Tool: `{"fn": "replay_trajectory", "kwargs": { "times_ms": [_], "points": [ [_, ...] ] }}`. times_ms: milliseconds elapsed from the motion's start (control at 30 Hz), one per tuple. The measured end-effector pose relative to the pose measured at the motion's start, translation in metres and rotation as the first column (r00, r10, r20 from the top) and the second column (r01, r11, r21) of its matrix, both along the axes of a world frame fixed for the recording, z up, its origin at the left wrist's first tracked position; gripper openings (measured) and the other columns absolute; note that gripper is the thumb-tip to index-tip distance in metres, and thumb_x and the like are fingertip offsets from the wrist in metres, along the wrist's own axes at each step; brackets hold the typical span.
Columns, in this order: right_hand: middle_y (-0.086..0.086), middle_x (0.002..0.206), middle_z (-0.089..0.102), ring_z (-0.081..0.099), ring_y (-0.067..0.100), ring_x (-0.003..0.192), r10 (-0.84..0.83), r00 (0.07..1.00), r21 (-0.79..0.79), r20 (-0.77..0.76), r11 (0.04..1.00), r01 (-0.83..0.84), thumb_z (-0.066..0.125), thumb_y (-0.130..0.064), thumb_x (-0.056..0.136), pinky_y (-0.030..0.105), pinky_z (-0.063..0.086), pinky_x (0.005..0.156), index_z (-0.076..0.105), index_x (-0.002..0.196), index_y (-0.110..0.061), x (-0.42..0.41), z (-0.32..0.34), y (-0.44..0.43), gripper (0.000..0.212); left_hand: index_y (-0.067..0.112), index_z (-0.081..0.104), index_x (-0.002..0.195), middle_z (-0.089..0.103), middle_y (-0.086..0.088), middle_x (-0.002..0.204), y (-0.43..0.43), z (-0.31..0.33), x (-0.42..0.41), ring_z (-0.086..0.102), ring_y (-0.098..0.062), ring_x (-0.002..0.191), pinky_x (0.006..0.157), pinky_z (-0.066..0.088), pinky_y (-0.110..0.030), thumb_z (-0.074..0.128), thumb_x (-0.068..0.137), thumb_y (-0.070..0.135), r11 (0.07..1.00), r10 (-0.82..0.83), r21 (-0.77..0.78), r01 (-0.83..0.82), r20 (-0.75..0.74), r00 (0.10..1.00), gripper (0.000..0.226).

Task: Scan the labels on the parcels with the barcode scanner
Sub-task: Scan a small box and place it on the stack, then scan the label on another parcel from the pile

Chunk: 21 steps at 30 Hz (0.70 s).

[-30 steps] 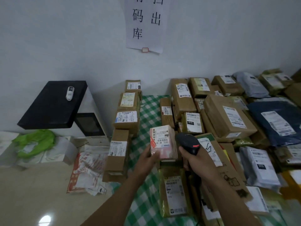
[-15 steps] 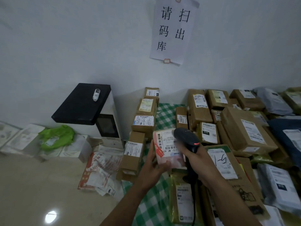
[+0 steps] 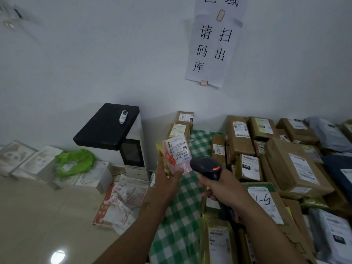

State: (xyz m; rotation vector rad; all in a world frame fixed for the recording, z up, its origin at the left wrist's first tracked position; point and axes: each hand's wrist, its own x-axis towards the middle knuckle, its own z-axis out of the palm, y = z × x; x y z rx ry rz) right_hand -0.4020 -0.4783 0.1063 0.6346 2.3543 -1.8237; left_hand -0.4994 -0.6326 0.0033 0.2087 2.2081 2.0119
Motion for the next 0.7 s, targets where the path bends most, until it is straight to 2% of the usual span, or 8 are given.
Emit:
{"fn": "replay_trajectory", "kwargs": {
  "times_ms": [133, 233, 333, 467, 600, 700],
  "points": [
    [-0.004, 0.086, 0.078, 0.076, 0.014, 0.072, 0.045, 0.998, 0.026, 0.032, 0.999, -0.046, 0.069, -0.035, 0.099, 0.03, 0.056, 0.07, 0.061, 0.128, -0.037, -0.004, 0.005, 0.0, 0.03, 0.062, 0.009, 0.153, 0.054, 0.022, 0.142, 0.0, -0.004, -0.005, 0.055, -0.003, 0.13, 0.111, 0.049, -0.046, 0.073, 0.095, 0.029, 0.999, 0.02, -0.037, -0.02, -0.007, 1.0, 0.092],
    [-0.005, 0.086, 0.078, 0.077, 0.012, 0.074, 0.061, 0.997, 0.041, 0.057, 0.997, -0.063, 0.069, -0.036, 0.098, 0.028, 0.055, 0.069, 0.06, 0.129, -0.038, -0.004, 0.008, 0.0, 0.032, 0.066, 0.012, 0.151, 0.053, 0.017, 0.146, 0.0, -0.007, -0.006, 0.055, -0.01, 0.132, 0.109, 0.05, -0.051, 0.073, 0.094, 0.035, 0.997, 0.035, -0.071, -0.035, -0.01, 0.999, 0.089],
    [-0.006, 0.084, 0.078, 0.076, 0.012, 0.074, 0.073, 0.995, 0.039, 0.073, 0.996, -0.076, 0.069, -0.036, 0.098, 0.028, 0.054, 0.069, 0.06, 0.128, -0.038, -0.005, 0.007, -0.001, 0.031, 0.076, 0.019, 0.141, 0.055, 0.014, 0.146, 0.0, -0.01, -0.008, 0.057, -0.014, 0.131, 0.107, 0.051, -0.053, 0.073, 0.093, 0.036, 0.996, 0.04, -0.076, -0.04, -0.006, 0.999, 0.082],
    [-0.004, 0.083, 0.078, 0.076, 0.013, 0.073, 0.082, 0.994, 0.031, 0.072, 0.996, -0.084, 0.068, -0.034, 0.099, 0.028, 0.053, 0.069, 0.057, 0.129, -0.044, -0.006, 0.008, -0.001, 0.033, 0.061, 0.017, 0.152, 0.053, 0.01, 0.148, -0.002, -0.012, -0.009, 0.055, -0.015, 0.134, 0.109, 0.05, -0.049, 0.073, 0.095, 0.029, 0.997, 0.037, -0.073, -0.036, 0.012, 0.999, 0.086],
    [-0.003, 0.082, 0.077, 0.074, 0.014, 0.07, 0.087, 0.993, 0.022, 0.077, 0.996, -0.089, 0.068, -0.033, 0.099, 0.027, 0.051, 0.065, 0.061, 0.126, -0.04, -0.004, 0.005, 0.001, 0.029, 0.049, 0.01, 0.16, 0.052, 0.01, 0.149, -0.002, -0.014, -0.011, 0.054, -0.012, 0.133, 0.11, 0.049, -0.049, 0.073, 0.095, 0.027, 0.997, 0.035, -0.067, -0.033, 0.015, 0.999, 0.093],
    [-0.004, 0.088, 0.078, 0.076, 0.016, 0.073, 0.085, 0.994, 0.007, 0.071, 0.996, -0.086, 0.068, -0.033, 0.099, 0.026, 0.051, 0.064, 0.06, 0.125, -0.042, -0.001, 0.004, 0.001, 0.028, 0.065, 0.009, 0.152, 0.052, 0.018, 0.144, -0.006, -0.012, -0.004, 0.055, -0.007, 0.13, 0.109, 0.05, -0.047, 0.075, 0.093, 0.035, 0.999, 0.018, -0.045, -0.016, 0.036, 0.999, 0.093]
  ]
}}
